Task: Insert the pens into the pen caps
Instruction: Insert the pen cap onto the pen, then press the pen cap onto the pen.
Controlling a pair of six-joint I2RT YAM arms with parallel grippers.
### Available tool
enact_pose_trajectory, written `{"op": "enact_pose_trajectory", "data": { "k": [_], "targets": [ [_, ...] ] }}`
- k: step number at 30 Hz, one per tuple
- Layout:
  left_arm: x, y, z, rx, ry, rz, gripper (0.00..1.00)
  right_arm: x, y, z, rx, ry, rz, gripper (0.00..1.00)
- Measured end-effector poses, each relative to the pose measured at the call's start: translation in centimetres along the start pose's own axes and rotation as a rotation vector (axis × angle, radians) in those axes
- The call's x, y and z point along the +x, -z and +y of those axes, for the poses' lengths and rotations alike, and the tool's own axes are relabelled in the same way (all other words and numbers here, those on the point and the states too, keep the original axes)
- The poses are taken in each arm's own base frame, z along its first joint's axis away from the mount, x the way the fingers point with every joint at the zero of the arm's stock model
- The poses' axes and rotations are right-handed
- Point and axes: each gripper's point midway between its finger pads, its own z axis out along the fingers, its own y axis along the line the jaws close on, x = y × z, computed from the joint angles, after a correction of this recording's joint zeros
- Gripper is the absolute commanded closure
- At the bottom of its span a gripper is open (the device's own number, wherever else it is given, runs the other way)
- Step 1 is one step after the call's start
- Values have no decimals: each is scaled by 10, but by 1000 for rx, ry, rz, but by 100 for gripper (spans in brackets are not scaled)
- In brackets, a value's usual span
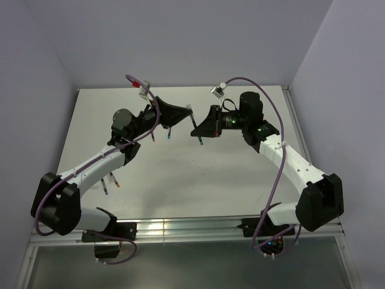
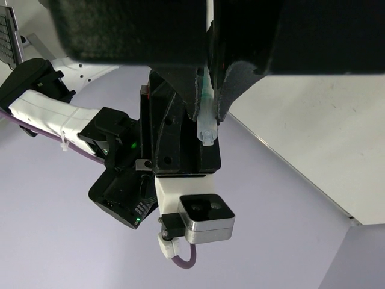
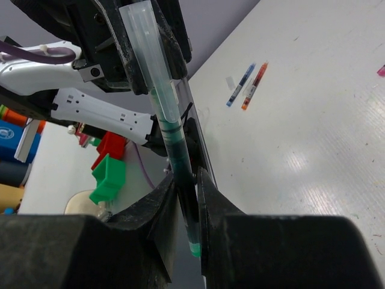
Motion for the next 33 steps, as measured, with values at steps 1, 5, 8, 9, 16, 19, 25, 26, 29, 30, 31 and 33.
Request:
{"op": "enact_pose_trajectory", "data": {
  "k": [1, 5, 8, 9, 16, 19, 25, 26, 29, 30, 31, 33],
  "targets": [
    [0, 0, 0, -3, -4, 4, 91, 0, 0, 0, 0, 2, 0, 100],
    [1, -2, 3, -24, -21, 30, 77, -2, 0, -2, 10, 9, -9, 100],
    [32, 3, 0, -15, 24, 157, 70, -27, 2, -6, 63, 54, -98, 100],
    [33, 3, -1, -19, 24, 166, 70, -29, 3, -6, 66, 55, -106, 100],
    [47, 25, -11, -17, 90, 285, 55, -69, 10, -8, 137, 146, -257, 100],
    [27, 37, -7, -42, 72, 251, 50, -78, 13, -8, 155, 170, -289, 100],
    [-27, 43, -2, -91, 2, 148, 31, -66, -4, -2, 162, 198, -251, 100],
    [-35, 41, -7, -83, -9, 136, 31, -59, -10, 1, 155, 202, -232, 100],
    [-52, 34, -18, -57, -48, 113, 29, -43, -24, 9, 132, 206, -186, 100],
    [-57, 32, -20, -51, -59, 107, 29, -38, -29, 13, 122, 209, -171, 100],
    [-60, 30, -22, -46, -66, 102, 29, -34, -32, 15, 115, 211, -159, 100],
    [-66, 27, -22, -41, -77, 95, 30, -28, -36, 18, 107, 212, -141, 100]
  ]
}}
